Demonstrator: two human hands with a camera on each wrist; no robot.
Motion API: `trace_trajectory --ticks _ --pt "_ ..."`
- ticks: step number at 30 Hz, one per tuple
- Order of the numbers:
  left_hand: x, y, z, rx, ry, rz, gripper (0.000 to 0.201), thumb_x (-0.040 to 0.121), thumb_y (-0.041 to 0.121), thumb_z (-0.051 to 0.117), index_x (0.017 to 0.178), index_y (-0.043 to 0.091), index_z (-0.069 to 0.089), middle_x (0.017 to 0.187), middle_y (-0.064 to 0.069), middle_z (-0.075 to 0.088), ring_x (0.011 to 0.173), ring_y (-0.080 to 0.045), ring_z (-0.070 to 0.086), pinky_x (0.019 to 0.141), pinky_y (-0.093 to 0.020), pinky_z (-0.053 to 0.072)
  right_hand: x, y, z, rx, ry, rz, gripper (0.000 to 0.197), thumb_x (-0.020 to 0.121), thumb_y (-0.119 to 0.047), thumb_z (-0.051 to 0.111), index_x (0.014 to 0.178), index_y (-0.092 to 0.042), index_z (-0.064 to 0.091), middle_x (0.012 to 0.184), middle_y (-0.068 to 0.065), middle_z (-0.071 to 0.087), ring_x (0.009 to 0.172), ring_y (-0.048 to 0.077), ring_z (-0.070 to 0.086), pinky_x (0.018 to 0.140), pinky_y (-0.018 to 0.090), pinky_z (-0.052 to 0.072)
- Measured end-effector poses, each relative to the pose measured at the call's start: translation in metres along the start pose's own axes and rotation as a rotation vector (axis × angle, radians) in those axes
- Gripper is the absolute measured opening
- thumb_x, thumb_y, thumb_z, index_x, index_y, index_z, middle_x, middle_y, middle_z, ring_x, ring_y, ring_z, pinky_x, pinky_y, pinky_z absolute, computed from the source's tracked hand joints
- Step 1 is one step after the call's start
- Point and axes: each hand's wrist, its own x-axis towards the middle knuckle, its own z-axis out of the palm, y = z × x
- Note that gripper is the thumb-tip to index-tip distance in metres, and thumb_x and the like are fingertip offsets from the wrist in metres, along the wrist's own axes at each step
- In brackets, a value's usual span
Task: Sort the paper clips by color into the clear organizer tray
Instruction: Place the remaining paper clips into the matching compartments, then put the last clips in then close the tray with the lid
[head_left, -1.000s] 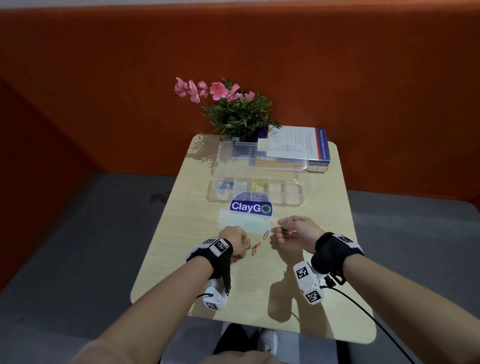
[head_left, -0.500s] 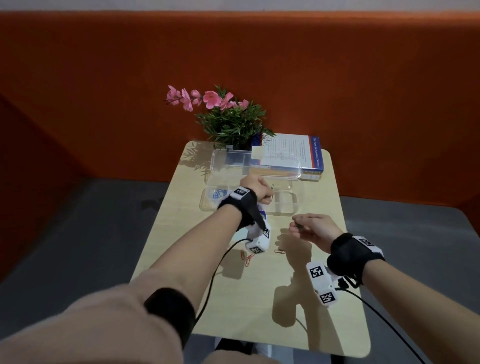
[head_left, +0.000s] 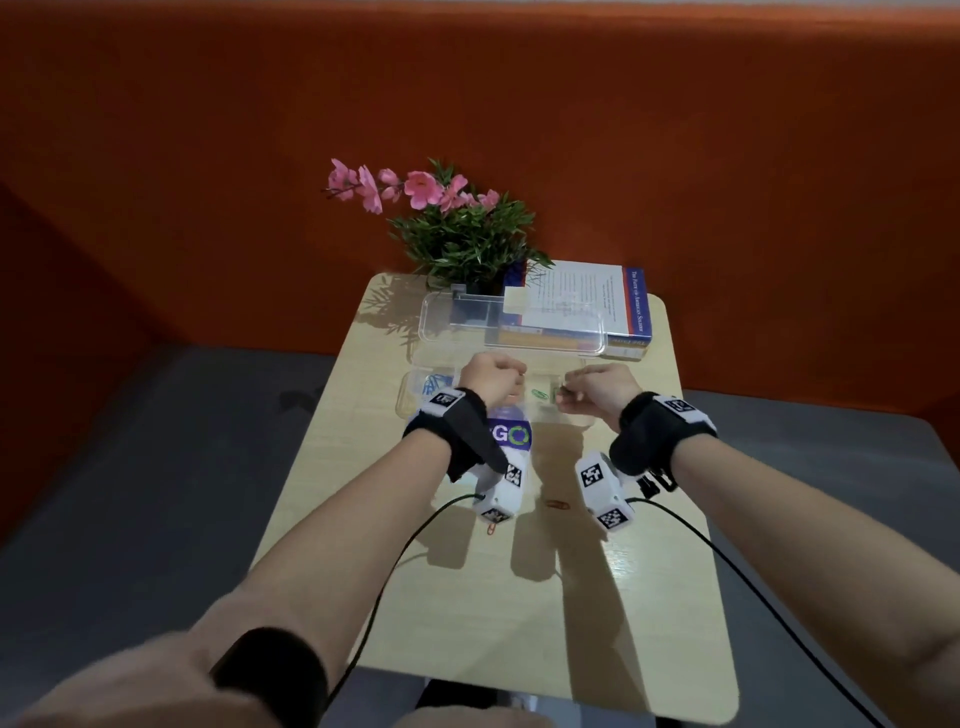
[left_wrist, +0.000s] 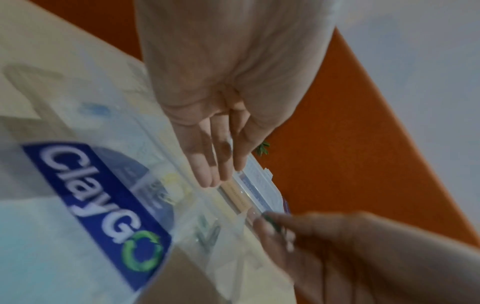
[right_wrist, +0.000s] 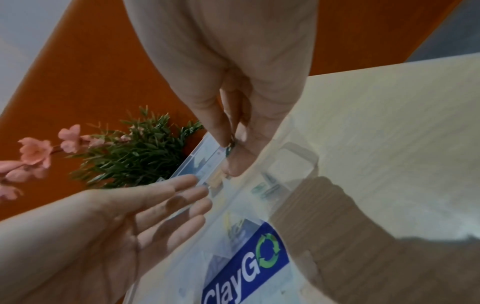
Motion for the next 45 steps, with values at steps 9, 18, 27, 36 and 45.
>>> trace_trajectory --ticks 9,18,27,36,45 --pt "-0.077 -0.067 -0.02 0.551 -0.004 0.023 0.011 0.086 0.027 0.064 0.086 0.016 0.065 0.096 -0.007 0.072 0.089 -0.024 0.068 0.083 -0.035 0.057 -0.024 0.027 0.026 -0.496 0.006 -0.151 0.017 0.091 -0.006 0.048 0.1 -0.003 0.063 0.083 0.013 0.063 0.07 0.023 0.061 0.074 0.038 0.056" --pt "-0.084 -0.093 0.0 1.007 -0.091 -0.048 0.051 0.076 0.037 0.074 0.113 0.007 0.055 0.115 -0.011 0.063 0.106 -0.029 0.062 0.083 -0.036 0.052 -0.047 0.1 0.018 -1.072 -0.111 -0.093 0.017 0.08 -0.017 0.052 0.069 -0.027 0.043 0.083 -0.001 0.039 0.096 0.031 0.058 0.079 0.026 0.041" --pt "-0.078 -0.097 -0.013 0.887 -0.091 -0.006 0.013 0.08 0.011 0.069 0.09 0.015 0.062 0.112 -0.006 0.066 0.104 -0.026 0.063 0.084 -0.035 0.051 -0.04 0.099 0.025 -1.294 -0.212 -0.199 0.007 0.091 -0.014 0.042 0.095 -0.014 0.048 0.115 0.017 0.051 0.107 0.035 0.055 0.085 0.036 0.042" --pt "-0.077 -0.11 -0.02 0.777 -0.088 0.038 0.017 0.079 0.012 0.069 0.083 0.021 0.055 0.103 -0.007 0.071 0.098 -0.026 0.066 0.084 -0.035 0.054 -0.036 0.093 0.05 -1.274 -0.285 -0.397 0.032 0.088 -0.008 0.048 0.12 -0.012 0.048 0.114 0.013 0.061 0.103 0.033 0.058 0.083 0.038 0.045" --pt "-0.075 -0.108 -0.03 0.947 -0.165 0.134 0.012 0.086 0.012 0.055 0.095 0.015 0.062 0.106 -0.006 0.065 0.1 -0.026 0.062 0.086 -0.035 0.049 -0.034 0.092 0.055 -1.498 -0.304 -0.428 0.028 0.092 -0.009 0.045 0.118 -0.003 0.05 0.123 0.017 0.047 0.115 0.033 0.049 0.089 0.04 0.044"
